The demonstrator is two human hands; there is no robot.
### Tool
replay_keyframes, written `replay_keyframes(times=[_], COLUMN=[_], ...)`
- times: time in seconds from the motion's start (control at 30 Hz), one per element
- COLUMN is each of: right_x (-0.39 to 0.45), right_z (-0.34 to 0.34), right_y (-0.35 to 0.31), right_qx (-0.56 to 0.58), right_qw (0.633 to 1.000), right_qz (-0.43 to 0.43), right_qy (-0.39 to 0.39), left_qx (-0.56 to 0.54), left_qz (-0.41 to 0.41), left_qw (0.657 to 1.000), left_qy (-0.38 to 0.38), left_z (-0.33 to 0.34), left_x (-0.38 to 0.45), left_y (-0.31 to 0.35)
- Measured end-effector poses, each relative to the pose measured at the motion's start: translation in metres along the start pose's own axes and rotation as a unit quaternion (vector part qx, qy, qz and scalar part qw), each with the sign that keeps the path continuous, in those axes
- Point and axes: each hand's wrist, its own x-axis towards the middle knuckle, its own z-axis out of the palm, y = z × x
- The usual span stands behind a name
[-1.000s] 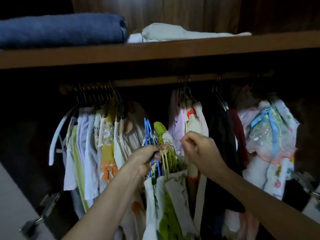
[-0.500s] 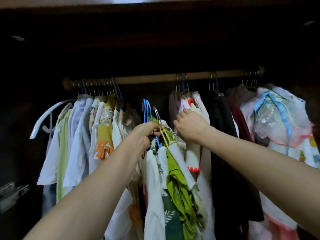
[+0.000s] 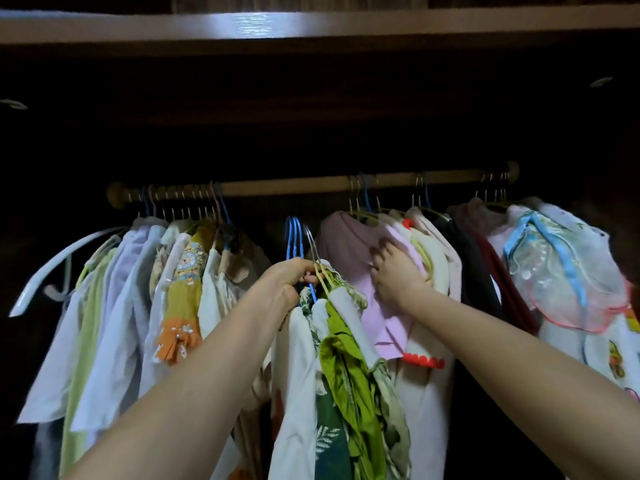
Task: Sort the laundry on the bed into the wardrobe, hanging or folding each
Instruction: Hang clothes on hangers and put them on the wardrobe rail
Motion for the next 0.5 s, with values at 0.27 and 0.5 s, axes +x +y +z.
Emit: replay_keyframes(times=[0.27,0.5], right_x=[-0.069,-0.097], right_z=[0.070,0.038], right_y=[0.074,0.064], right_qx=[0.000,0.241], right_qw=[0.996,0.964], right_qz=[0.059,0.085], right_qy=[-0.067,0.068], left_qx=[0.014,-0.020], left_qz=[0.008,-0.017], left_qw=[1.000,0.999], left_qy=[-0.001,-0.029], left_z=[0.048,0.068], left_x=[0.004,0.002], left_y=[-0.019,-0.036])
